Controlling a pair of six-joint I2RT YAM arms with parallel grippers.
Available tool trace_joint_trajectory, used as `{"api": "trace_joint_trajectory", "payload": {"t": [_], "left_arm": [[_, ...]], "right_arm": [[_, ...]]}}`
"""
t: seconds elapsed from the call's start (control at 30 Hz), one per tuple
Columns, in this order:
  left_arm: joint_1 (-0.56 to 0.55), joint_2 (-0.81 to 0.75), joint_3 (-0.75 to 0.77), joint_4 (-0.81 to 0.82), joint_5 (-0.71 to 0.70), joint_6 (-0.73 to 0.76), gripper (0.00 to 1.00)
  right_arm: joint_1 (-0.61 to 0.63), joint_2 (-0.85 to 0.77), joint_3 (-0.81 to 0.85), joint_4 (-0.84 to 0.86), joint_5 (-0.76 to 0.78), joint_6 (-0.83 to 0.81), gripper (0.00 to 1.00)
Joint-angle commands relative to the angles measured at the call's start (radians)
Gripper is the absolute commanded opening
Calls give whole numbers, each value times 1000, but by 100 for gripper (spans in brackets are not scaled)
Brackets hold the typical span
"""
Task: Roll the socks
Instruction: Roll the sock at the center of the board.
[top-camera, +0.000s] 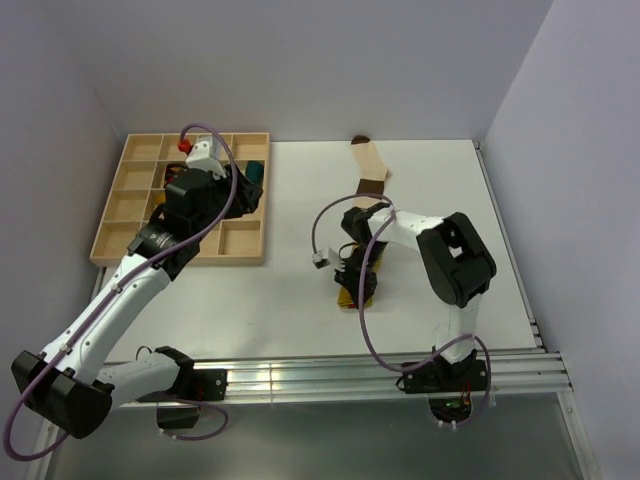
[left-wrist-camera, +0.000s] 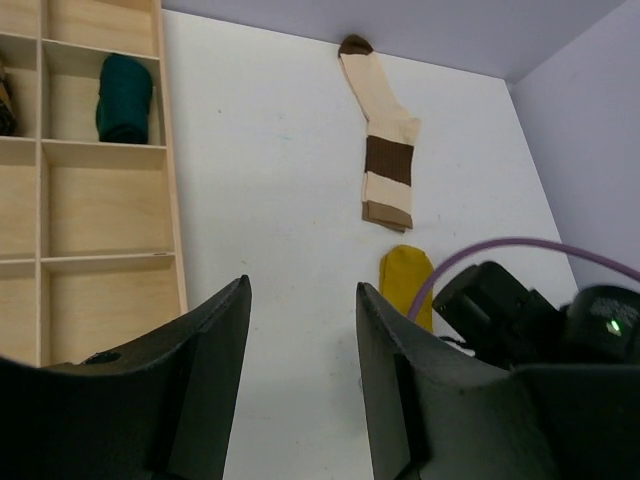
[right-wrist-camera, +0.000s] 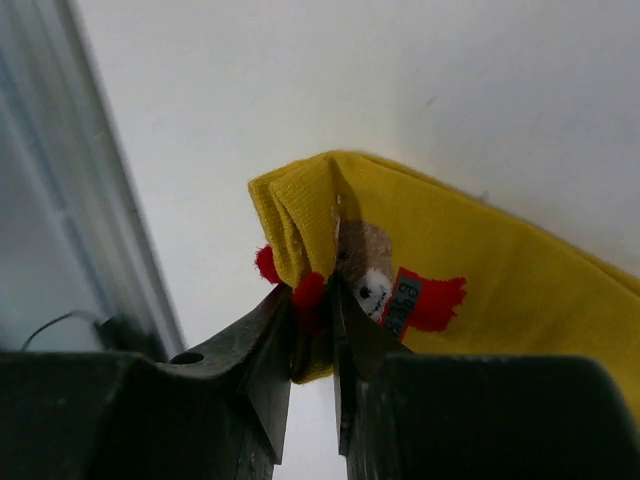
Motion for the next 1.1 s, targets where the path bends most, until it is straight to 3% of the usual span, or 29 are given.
{"api": "trace_joint_trajectory", "payload": {"t": [0.0,0.17,0.3,0.6,0.77,1.07], "left_arm": [[-43,-10,8,65,-11,26,51],[-174,50,-13,138,7,128,51],[-293,80,-114,271,39,216,52],[-497,295,-244,471,166,324,53],[-520,373,-306,665,297,321,54],[-520,570,-252,749,352,336,54]], "right_arm": [[-94,64,65,-247,-201,-178,25],[-169,139,102,-348,-276,-235,26],[-221,228,157,-397,-313,-220,26],[-283,275,139,-321,-301,-94,26],[-309,305,150,-344,-312,-82,27],[-314,325,142,-324,-309,-53,27]]}}
